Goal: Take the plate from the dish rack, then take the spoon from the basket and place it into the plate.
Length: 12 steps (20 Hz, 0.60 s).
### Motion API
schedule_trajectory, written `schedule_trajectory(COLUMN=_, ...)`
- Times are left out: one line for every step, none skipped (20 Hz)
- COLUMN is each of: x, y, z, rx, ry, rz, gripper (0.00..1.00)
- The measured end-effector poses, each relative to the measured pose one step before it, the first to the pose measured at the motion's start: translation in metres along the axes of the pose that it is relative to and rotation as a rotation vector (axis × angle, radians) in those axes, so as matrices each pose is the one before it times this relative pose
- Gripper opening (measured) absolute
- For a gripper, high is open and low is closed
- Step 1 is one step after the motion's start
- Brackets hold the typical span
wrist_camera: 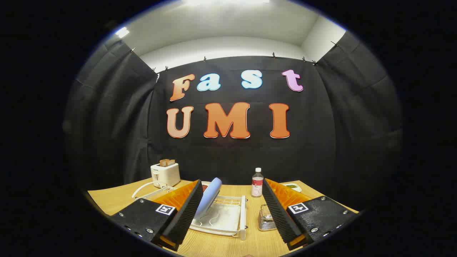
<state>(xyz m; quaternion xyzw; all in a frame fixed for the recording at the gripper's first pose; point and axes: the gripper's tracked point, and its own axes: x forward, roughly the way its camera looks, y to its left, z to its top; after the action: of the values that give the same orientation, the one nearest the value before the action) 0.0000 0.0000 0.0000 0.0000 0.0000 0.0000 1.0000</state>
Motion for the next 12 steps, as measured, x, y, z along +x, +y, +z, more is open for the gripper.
schedule_trajectory(x=0.00093, y=0.00118, z=0.00009, rx=-0.00118, ry=-0.00082, rz=0.00434, gripper=0.99)
schedule_trajectory(x=0.00033, y=0.00113, z=0.00143, rx=-0.00158, ry=0.00019, rz=0.00140, gripper=0.99)
schedule_trajectory(x=0.00186, y=-0.00053, z=0.00056, rx=-0.00272, ry=-0.00003, rz=-0.00136, gripper=0.99)
schedule_trajectory(x=0.00121, y=-0.00028, z=0.00146, rx=-0.00211, ry=-0.00346, rz=-0.00028, gripper=0.99)
schedule_trajectory(x=0.00060, y=0.00044, z=0.00111, rx=-0.00074, ry=-0.00255, rz=-0.00180, gripper=0.99)
schedule_trajectory(x=0.00024, y=-0.00002, z=0.00056, rx=-0.00025, ry=0.00052, rz=0.00038, gripper=0.99)
schedule_trajectory(x=-0.00006, y=0.00013, z=0.00020, rx=0.00000, ry=-0.00141, rz=0.00033, gripper=0.99)
schedule_trajectory(x=0.00038, y=-0.00137, z=0.00023, rx=0.00104, ry=-0.00019, rz=-0.00289, gripper=0.99)
schedule_trajectory(x=0.00120, y=-0.00117, z=0.00078, rx=0.00040, ry=-0.00217, rz=0.00073, gripper=0.99)
schedule_trajectory(x=0.00112, y=-0.00024, z=0.00022, rx=0.00093, ry=-0.00019, rz=-0.00176, gripper=0.99)
schedule_trajectory(x=0.00029, y=0.00065, z=-0.00168, rx=0.00253, ry=0.00145, rz=0.00852, gripper=0.99)
schedule_trajectory(x=0.00081, y=0.00018, z=-0.00047, rx=0.00428, ry=0.00411, rz=0.00411, gripper=0.99)
